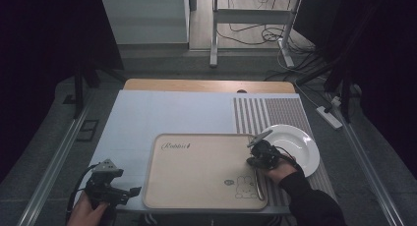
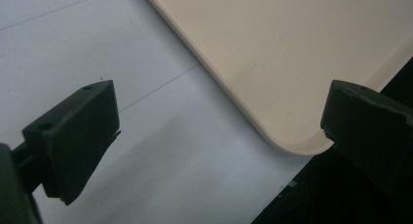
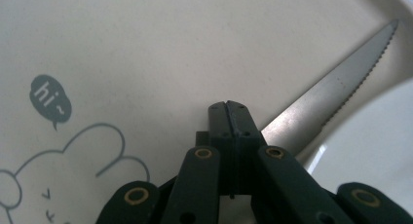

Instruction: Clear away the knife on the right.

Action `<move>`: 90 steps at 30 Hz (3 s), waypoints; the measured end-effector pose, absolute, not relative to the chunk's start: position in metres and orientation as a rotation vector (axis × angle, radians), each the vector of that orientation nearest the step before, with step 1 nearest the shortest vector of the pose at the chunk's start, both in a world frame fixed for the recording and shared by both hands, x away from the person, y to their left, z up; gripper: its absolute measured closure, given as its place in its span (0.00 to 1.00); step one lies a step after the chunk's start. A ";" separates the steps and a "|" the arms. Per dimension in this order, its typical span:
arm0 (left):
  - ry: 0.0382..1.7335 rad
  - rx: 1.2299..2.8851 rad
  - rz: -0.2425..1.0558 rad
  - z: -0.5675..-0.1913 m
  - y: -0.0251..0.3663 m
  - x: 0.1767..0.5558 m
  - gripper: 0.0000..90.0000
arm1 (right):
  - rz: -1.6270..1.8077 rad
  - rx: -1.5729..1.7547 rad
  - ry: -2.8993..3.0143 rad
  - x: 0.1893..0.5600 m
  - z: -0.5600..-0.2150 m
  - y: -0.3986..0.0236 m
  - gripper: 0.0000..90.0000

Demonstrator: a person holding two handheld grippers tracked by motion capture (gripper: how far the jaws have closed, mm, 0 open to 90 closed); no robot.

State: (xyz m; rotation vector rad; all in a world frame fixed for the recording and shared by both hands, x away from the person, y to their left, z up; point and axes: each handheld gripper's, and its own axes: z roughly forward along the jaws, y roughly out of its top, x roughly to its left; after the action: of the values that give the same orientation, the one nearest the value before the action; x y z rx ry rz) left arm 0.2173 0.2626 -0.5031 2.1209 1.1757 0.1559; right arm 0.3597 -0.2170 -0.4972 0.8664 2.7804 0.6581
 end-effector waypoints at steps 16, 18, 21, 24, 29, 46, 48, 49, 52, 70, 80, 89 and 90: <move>1.181 2.114 0.150 -0.503 0.263 0.218 0.02 | 0.718 0.873 2.758 0.356 -0.493 -0.220 0.97; 1.181 2.114 0.149 -0.503 0.263 0.218 0.02 | 0.731 0.873 2.757 0.356 -0.492 -0.220 0.95; 1.182 2.112 0.149 -0.503 0.263 0.218 0.02 | 0.747 0.865 2.758 0.355 -0.491 -0.218 0.93; 1.181 2.114 0.149 -0.503 0.263 0.218 0.02 | 0.762 0.862 2.757 0.353 -0.490 -0.217 0.90; 1.182 2.112 0.149 -0.503 0.263 0.217 0.02 | 0.787 0.866 2.741 0.351 -0.487 -0.216 0.83; 1.180 2.113 0.149 -0.503 0.263 0.217 0.02 | 0.888 0.909 2.665 0.345 -0.474 -0.219 0.30; 1.181 2.113 0.148 -0.503 0.264 0.218 0.02 | 0.907 0.922 2.650 0.345 -0.474 -0.219 0.24; 1.180 2.113 0.148 -0.503 0.264 0.218 0.02 | 0.911 0.929 2.637 0.345 -0.473 -0.219 0.22; 1.180 2.113 0.146 -0.503 0.264 0.218 0.02 | 0.933 0.935 2.646 0.345 -0.473 -0.221 0.13; 1.181 2.108 0.142 -0.503 0.264 0.218 0.02 | 0.977 0.937 2.562 0.336 -0.476 -0.237 0.00; 1.186 2.101 0.139 -0.504 0.264 0.218 0.02 | 0.987 0.989 2.489 0.325 -0.476 -0.254 0.00; 1.187 2.099 0.138 -0.504 0.264 0.218 0.02 | 1.002 1.032 2.426 0.314 -0.476 -0.267 0.00; 1.186 2.101 0.139 -0.504 0.264 0.218 0.02 | 1.001 1.038 2.418 0.314 -0.476 -0.269 0.00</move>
State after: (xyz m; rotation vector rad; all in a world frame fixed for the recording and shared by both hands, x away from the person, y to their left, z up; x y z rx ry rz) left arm 0.2178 0.2642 -0.5036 2.1006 1.1862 0.1386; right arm 0.3135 -0.2690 -0.4757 1.0377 2.4175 1.0006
